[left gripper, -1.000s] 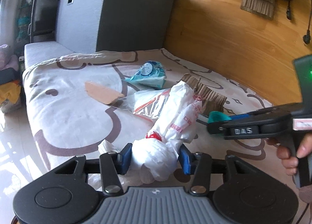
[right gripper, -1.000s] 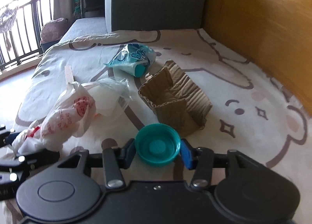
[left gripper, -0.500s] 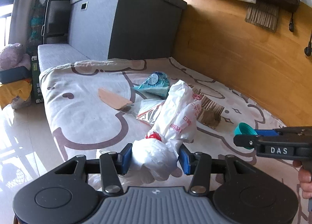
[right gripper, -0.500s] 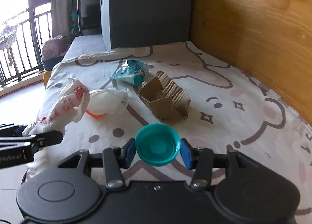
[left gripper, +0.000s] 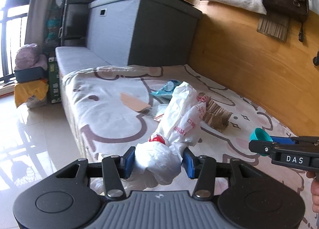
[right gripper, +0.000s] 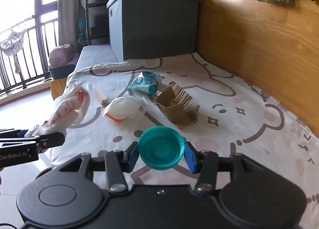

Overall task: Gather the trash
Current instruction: 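Carry the white bag and teal cap with both tools over the wastebasket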

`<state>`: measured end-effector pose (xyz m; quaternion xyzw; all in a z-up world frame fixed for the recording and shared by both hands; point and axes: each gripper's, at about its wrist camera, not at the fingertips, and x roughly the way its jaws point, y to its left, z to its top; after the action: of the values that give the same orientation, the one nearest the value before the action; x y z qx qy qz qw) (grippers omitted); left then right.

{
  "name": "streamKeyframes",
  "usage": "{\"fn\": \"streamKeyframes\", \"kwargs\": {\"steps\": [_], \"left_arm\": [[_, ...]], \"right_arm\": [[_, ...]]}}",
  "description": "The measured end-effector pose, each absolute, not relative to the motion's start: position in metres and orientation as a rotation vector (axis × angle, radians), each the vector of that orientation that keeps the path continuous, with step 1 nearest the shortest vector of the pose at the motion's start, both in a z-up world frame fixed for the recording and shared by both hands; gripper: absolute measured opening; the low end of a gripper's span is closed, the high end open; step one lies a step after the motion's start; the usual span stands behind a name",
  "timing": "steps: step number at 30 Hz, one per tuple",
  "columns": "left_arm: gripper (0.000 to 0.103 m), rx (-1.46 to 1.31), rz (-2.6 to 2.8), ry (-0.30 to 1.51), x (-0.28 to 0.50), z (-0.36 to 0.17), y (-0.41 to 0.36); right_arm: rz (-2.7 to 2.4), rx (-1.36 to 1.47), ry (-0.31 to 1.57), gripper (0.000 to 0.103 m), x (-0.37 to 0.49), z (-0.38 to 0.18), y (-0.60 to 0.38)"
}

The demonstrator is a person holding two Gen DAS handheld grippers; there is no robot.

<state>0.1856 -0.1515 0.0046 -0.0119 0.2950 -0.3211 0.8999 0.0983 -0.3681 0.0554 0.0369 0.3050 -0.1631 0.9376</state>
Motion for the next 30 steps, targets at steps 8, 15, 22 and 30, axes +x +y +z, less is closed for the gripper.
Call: {"fn": "streamKeyframes", "kwargs": {"steps": [8, 15, 22, 30], "left_arm": [[0.050, -0.047, -0.589, 0.607, 0.183, 0.010, -0.117], [0.050, -0.078, -0.502, 0.607, 0.187, 0.010, -0.077], [0.050, -0.129, -0.403, 0.622, 0.198, 0.003, -0.028], [0.050, -0.174, -0.294, 0.661, 0.215, -0.014, 0.018]], "right_arm": [[-0.315, 0.080, 0.607, 0.050, 0.094, 0.062, -0.344], [-0.273, 0.075, 0.600, 0.050, 0.108, 0.063, -0.309], [-0.195, 0.060, 0.606, 0.050, 0.131, 0.057, -0.261], [-0.084, 0.077, 0.637, 0.050, 0.158, 0.037, -0.203]]}}
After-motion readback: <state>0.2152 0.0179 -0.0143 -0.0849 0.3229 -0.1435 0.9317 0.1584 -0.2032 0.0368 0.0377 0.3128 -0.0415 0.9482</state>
